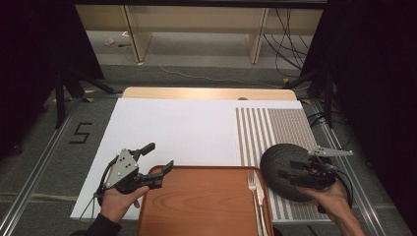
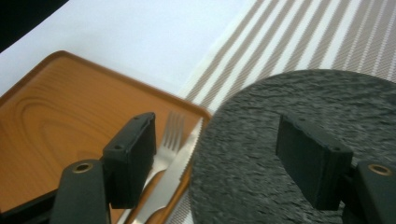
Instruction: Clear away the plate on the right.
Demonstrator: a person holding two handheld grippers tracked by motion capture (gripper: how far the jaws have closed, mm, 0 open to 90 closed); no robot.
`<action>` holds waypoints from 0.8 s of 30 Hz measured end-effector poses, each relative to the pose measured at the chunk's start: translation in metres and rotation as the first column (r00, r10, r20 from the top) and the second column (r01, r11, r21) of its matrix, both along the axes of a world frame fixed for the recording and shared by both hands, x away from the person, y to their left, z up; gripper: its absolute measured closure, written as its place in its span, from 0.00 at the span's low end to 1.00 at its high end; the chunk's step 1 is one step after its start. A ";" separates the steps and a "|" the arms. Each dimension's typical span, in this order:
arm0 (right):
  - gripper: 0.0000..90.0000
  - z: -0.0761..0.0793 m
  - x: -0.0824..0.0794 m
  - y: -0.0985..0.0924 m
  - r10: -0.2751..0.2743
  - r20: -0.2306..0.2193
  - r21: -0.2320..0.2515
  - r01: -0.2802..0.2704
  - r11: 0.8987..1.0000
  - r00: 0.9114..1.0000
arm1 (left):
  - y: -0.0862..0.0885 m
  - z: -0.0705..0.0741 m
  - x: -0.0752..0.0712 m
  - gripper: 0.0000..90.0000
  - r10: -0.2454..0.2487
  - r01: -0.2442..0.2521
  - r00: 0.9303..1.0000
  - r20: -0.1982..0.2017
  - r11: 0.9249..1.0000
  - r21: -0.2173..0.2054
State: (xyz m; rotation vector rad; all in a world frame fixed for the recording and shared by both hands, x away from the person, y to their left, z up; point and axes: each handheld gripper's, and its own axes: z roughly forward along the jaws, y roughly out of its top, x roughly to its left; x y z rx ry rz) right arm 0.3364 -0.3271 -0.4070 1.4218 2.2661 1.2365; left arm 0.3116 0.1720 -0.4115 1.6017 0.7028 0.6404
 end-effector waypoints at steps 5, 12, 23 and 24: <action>0.31 -0.002 0.000 -0.011 -0.057 -0.017 0.023 0.057 0.998 0.998 | 0.002 0.000 0.000 0.22 0.000 0.000 1.000 -0.002 1.000 -0.010; 0.26 -0.003 -0.004 -0.026 -0.107 -0.032 0.058 0.109 0.992 0.994 | 0.002 -0.001 0.000 0.22 0.002 -0.002 1.000 -0.004 1.000 -0.007; 0.20 -0.008 -0.010 -0.047 -0.173 -0.067 0.070 0.178 0.982 0.983 | 0.002 0.000 -0.001 0.22 0.003 -0.003 1.000 -0.002 1.000 -0.016; 0.20 -0.008 -0.010 -0.047 -0.180 -0.067 0.071 0.184 0.980 0.981 | 0.002 0.000 -0.001 0.22 0.004 -0.004 1.000 -0.002 1.000 -0.017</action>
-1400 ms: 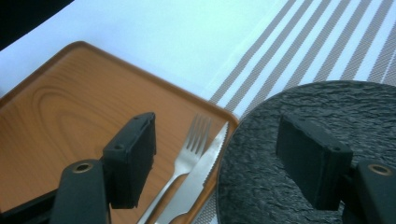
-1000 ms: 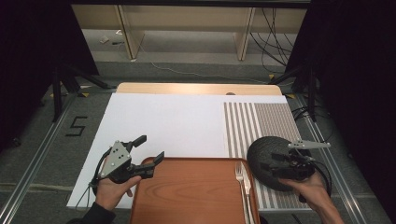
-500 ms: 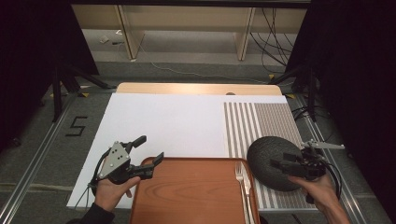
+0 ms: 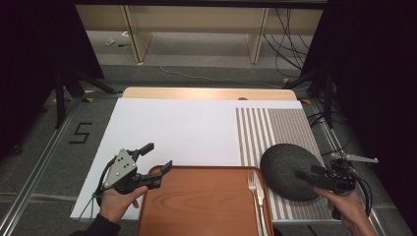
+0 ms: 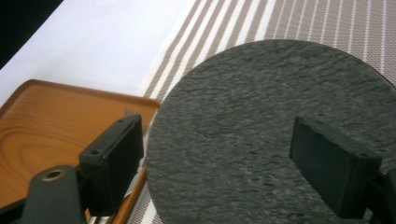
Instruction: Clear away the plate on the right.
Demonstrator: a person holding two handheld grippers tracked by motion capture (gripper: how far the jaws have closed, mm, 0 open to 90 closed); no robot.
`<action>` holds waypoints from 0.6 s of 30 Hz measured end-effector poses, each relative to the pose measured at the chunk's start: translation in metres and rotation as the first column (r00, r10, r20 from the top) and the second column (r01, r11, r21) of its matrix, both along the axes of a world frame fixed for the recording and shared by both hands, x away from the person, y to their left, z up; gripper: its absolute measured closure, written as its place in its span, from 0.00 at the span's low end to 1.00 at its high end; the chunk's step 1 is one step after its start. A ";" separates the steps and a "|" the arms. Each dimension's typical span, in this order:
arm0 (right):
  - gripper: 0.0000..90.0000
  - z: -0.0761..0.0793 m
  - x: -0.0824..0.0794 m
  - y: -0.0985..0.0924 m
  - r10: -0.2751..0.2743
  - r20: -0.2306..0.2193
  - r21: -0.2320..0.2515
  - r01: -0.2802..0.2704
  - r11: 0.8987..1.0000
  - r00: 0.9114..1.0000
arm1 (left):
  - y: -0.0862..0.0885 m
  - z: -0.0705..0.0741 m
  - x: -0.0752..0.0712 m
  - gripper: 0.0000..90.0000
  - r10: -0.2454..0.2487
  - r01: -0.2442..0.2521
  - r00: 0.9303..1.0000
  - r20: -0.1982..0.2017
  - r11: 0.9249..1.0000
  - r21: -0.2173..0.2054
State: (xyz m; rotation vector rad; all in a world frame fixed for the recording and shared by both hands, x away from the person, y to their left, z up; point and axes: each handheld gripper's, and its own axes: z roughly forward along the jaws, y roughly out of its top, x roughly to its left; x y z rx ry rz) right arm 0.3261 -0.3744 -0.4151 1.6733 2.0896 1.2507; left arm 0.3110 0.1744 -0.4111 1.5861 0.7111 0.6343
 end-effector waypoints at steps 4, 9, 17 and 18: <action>0.20 -0.002 -0.001 -0.004 -0.014 -0.012 0.009 0.014 1.000 1.000 | 0.001 0.000 0.000 0.22 0.002 -0.002 1.000 0.000 1.000 0.003; 0.20 -0.004 0.000 -0.011 -0.040 -0.027 0.014 0.041 0.999 0.999 | 0.000 0.000 0.000 0.22 0.000 0.000 1.000 0.000 1.000 0.002; 0.20 -0.009 0.002 -0.023 -0.078 -0.044 0.024 0.079 0.997 0.996 | -0.001 0.000 0.000 0.21 -0.002 0.002 1.000 -0.005 1.000 0.003; 0.20 -0.009 0.002 -0.024 -0.080 -0.047 0.024 0.081 0.996 0.996 | -0.001 -0.001 0.001 0.21 -0.002 0.002 1.000 -0.006 1.000 0.001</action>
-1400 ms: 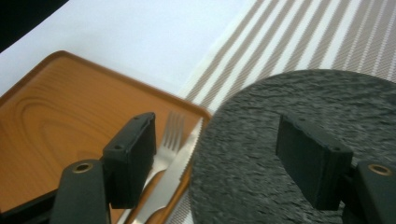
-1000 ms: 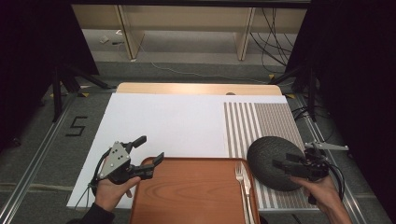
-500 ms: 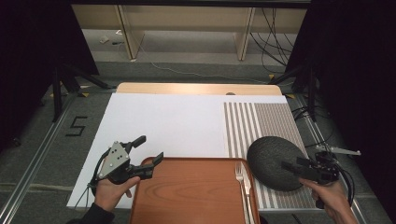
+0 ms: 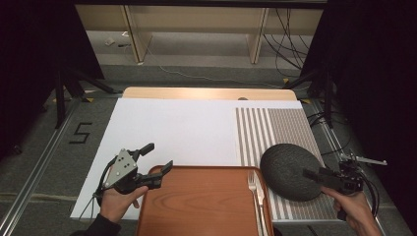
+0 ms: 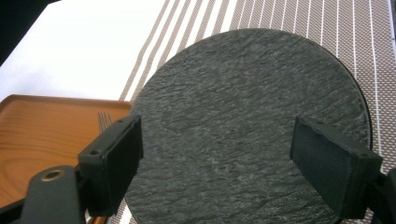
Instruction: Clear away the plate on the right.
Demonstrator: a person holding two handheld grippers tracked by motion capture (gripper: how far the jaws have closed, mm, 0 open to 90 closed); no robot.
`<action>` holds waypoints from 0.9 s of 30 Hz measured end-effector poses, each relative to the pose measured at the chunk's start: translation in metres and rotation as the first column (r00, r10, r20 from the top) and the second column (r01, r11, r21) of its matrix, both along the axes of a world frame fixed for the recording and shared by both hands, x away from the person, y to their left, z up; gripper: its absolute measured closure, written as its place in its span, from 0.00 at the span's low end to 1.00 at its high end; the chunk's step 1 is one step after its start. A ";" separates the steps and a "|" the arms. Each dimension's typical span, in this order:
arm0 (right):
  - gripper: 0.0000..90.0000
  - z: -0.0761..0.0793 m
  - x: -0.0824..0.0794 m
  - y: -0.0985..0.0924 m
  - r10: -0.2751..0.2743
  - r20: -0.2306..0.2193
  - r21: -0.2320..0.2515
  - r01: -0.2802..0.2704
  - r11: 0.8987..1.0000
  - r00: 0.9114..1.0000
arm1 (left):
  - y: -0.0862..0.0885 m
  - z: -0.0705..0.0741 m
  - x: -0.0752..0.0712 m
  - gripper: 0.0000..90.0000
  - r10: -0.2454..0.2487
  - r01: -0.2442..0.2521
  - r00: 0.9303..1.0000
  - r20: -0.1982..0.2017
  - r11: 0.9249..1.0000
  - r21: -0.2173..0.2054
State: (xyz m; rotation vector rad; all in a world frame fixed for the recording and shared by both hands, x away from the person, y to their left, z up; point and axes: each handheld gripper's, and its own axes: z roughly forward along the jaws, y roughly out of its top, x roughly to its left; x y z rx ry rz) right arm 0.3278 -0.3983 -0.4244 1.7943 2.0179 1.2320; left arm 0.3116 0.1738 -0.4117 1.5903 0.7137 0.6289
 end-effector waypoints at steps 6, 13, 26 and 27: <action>0.20 -0.002 0.002 -0.002 -0.006 -0.015 -0.006 0.006 1.000 1.000 | 0.001 0.000 0.001 0.21 0.000 -0.001 1.000 -0.017 1.000 -0.015; 0.20 -0.005 0.003 -0.008 -0.031 -0.039 -0.008 0.031 0.999 0.999 | 0.001 0.000 0.001 0.22 0.001 -0.001 1.000 -0.015 1.000 -0.011; 0.21 -0.010 0.004 -0.016 -0.081 -0.083 -0.015 0.080 0.997 0.993 | 0.001 -0.001 0.001 0.22 0.001 -0.001 1.000 -0.016 1.000 -0.011; 0.21 -0.011 0.004 -0.017 -0.082 -0.086 -0.015 0.081 0.997 0.993 | 0.000 -0.001 0.001 0.22 0.000 -0.001 1.000 -0.016 1.000 -0.011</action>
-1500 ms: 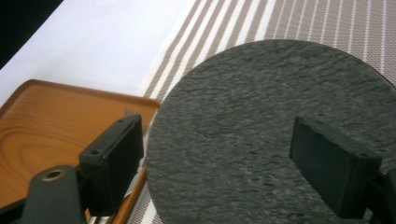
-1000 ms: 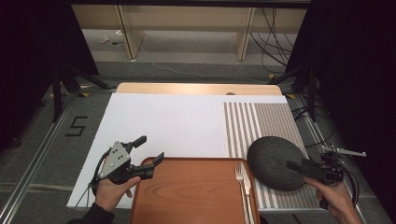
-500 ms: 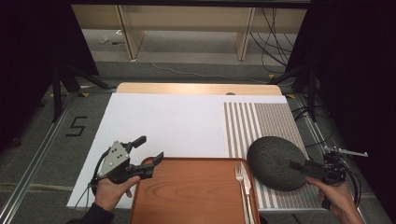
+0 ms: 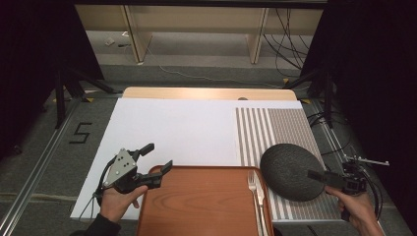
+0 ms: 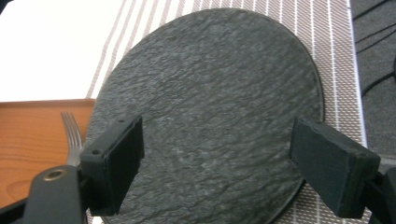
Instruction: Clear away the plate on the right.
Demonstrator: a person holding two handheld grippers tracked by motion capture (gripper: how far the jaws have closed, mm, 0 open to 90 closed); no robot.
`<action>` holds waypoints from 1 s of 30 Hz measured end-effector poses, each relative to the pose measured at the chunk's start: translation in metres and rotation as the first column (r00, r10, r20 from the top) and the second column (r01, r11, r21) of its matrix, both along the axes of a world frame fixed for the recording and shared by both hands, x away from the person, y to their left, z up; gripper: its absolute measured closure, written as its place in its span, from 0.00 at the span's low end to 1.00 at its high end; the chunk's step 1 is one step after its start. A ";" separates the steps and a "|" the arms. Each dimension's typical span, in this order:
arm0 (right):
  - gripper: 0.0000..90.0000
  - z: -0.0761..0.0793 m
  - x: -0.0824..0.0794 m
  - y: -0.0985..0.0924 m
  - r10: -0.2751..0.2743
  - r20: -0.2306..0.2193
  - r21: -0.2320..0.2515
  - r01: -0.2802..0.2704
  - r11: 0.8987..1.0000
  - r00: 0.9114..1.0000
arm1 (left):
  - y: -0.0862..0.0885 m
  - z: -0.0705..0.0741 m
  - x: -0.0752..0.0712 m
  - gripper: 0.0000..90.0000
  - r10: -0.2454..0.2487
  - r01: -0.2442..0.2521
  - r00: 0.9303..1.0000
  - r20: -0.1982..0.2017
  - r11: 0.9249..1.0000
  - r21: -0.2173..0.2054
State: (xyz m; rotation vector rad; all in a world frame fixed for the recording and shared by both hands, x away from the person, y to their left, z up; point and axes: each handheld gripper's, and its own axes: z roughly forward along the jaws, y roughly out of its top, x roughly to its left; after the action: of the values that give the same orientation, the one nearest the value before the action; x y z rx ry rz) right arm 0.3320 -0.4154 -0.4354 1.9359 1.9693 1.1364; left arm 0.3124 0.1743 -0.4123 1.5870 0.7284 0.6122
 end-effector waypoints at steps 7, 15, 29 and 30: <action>0.22 -0.003 0.000 -0.006 -0.022 -0.015 -0.006 0.022 1.000 1.000 | 0.000 0.000 0.000 0.22 -0.001 0.001 1.000 0.000 1.000 0.003; 0.23 -0.007 0.002 -0.010 -0.030 -0.034 -0.005 0.029 1.000 0.999 | 0.000 0.000 0.000 0.22 0.000 0.000 1.000 0.000 1.000 0.003; 0.24 -0.016 0.004 -0.016 -0.034 -0.079 0.007 0.035 0.999 0.996 | -0.001 0.000 0.000 0.22 -0.001 0.001 1.000 0.002 1.000 0.005; 0.24 -0.017 0.005 -0.016 -0.034 -0.081 0.007 0.035 0.999 0.996 | 0.000 0.000 0.000 0.22 -0.001 0.001 1.000 0.002 1.000 0.005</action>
State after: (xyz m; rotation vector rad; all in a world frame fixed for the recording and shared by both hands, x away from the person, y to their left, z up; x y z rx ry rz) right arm 0.3366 -0.4314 -0.4519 2.0427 1.9658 1.0755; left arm 0.3125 0.1739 -0.4123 1.5911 0.7247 0.6155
